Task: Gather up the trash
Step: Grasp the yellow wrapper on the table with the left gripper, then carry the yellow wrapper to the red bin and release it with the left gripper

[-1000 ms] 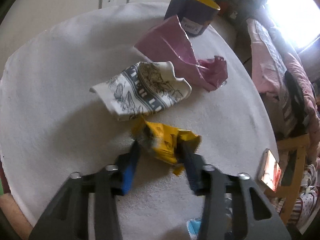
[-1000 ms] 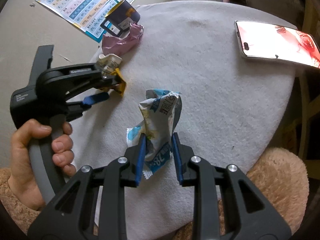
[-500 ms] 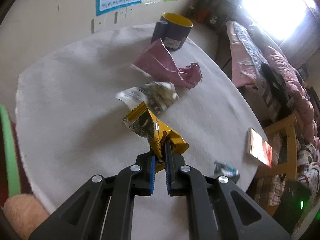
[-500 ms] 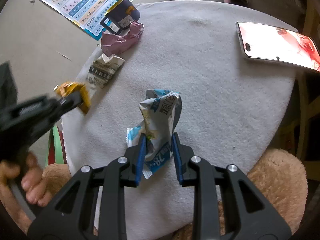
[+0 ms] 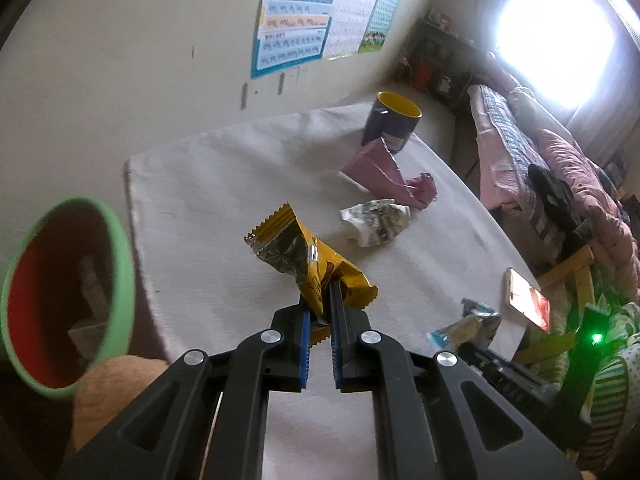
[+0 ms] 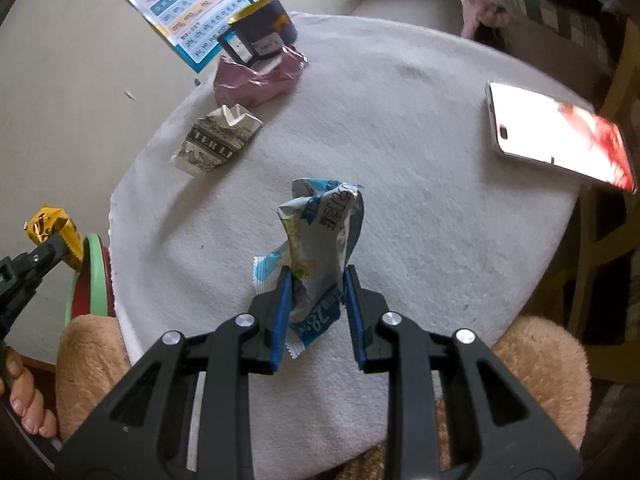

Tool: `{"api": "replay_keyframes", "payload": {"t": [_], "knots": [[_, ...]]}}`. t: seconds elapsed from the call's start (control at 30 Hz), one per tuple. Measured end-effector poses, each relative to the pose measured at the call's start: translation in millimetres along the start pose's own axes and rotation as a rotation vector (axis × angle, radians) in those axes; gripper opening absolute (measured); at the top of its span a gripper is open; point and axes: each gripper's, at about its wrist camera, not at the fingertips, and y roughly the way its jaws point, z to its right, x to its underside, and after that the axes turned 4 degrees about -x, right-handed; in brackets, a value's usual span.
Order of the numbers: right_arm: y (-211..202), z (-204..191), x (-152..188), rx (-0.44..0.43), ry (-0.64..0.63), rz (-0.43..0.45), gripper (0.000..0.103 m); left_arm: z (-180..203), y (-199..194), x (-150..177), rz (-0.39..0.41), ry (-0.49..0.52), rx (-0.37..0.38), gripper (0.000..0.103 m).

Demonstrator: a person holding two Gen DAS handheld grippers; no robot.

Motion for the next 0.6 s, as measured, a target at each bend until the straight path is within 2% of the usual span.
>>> {"api": "replay_keyframes", "payload": {"t": [0.27, 0.6], "knots": [[-24, -24, -11, 0.055, -0.086, 0.069, 0.026, -14, -13, -1, 0.049, 0.007, -0.021, 0.006], [-63, -68, -26, 0.045, -0.183, 0.176, 0.026, -20, -31, 0, 0.107, 0.027, -0.021, 0.006]]}}
